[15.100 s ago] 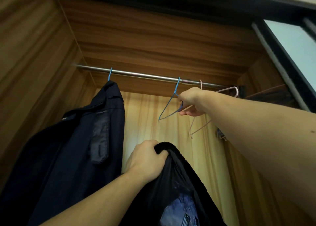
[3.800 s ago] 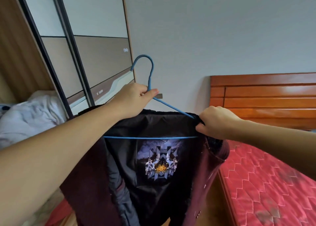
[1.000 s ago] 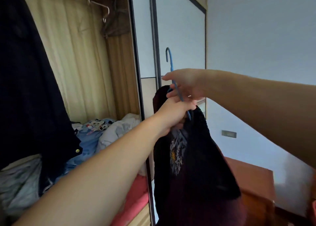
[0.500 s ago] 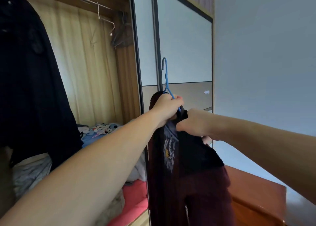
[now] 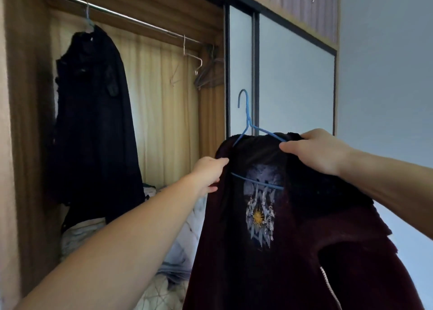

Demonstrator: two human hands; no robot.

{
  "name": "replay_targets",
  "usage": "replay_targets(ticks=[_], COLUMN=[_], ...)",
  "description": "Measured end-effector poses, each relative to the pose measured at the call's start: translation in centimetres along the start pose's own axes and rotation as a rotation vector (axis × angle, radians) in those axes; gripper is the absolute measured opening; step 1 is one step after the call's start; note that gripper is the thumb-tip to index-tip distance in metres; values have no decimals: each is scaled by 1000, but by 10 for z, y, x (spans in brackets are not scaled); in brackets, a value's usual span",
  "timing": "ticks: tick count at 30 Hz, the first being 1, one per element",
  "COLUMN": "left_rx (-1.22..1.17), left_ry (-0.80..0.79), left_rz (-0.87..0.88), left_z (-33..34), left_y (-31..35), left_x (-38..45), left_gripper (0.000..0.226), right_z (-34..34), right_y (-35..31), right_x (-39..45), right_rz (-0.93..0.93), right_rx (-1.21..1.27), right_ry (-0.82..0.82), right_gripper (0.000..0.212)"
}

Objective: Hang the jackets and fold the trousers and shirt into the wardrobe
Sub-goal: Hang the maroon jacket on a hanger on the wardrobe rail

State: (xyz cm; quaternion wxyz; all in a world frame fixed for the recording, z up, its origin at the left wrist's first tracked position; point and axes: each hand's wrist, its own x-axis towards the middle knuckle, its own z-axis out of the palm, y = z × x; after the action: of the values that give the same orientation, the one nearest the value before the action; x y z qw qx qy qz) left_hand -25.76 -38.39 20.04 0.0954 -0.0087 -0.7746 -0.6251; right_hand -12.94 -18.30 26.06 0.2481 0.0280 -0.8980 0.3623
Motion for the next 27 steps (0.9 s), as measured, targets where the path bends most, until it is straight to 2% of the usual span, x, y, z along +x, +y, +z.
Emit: replay_targets(ticks=[3,4,6,11,19,27], left_rx=[-137,-238,-392,-514,-546,-628], left_ry=[-183,-243,-305,-205,-218,-12], left_rz=[-184,-207,-188,-79,28,183], left_z=[-12,-14,-17,-38,-105,-129], left_y=[-14,-14,-6,20,66,111], left_x=[18,26,43,88,160,232], left_gripper=[41,46,40,6,6,8], right_z=[10,14,26,59,87,92], right_y=[-16,-23,-36,-65,-109,-147], right_x=[13,19,30,65,146,249], right_rz=[-37,-50,-80,-135,-200,-331], right_rx=[36,43,70,76,89,46], right_ry=[12,13,10,31,129,159], right_gripper=[36,35,33,34,32,33])
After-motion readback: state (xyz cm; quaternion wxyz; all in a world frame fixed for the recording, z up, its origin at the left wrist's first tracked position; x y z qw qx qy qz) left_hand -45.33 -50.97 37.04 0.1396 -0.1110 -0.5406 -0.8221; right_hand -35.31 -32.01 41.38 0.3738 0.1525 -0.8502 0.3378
